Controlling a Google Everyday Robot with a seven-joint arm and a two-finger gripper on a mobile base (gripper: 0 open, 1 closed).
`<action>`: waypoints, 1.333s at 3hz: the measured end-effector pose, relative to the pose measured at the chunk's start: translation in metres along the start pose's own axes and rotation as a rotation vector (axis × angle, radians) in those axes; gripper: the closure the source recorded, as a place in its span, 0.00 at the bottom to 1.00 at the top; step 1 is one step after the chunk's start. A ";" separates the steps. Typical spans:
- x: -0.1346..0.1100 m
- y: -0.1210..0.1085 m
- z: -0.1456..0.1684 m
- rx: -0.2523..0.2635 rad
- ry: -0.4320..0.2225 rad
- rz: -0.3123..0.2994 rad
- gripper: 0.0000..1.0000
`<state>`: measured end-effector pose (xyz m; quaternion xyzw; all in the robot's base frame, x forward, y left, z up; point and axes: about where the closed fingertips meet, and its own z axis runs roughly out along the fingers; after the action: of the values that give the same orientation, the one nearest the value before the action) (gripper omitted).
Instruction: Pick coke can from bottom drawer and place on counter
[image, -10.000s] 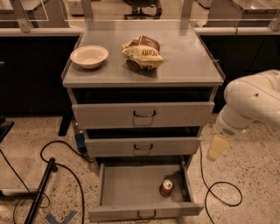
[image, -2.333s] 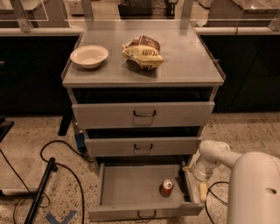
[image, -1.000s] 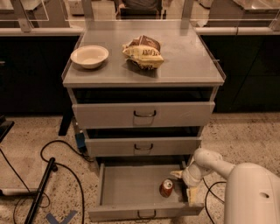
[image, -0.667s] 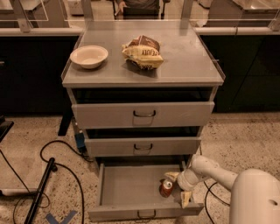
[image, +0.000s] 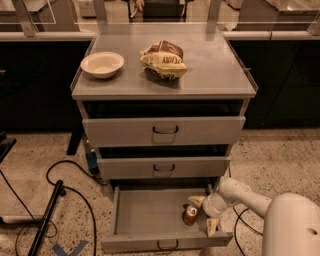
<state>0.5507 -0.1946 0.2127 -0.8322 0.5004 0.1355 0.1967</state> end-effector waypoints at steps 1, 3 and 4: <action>-0.019 -0.028 0.009 0.013 -0.006 -0.133 0.00; -0.012 -0.027 0.018 0.002 -0.020 -0.126 0.00; -0.009 -0.020 0.038 -0.040 -0.056 -0.137 0.00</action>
Offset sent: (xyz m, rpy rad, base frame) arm 0.0140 0.0249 0.0055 0.0111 -0.0558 0.0868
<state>0.5634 -0.1611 0.1867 -0.8642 0.4337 0.1550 0.2028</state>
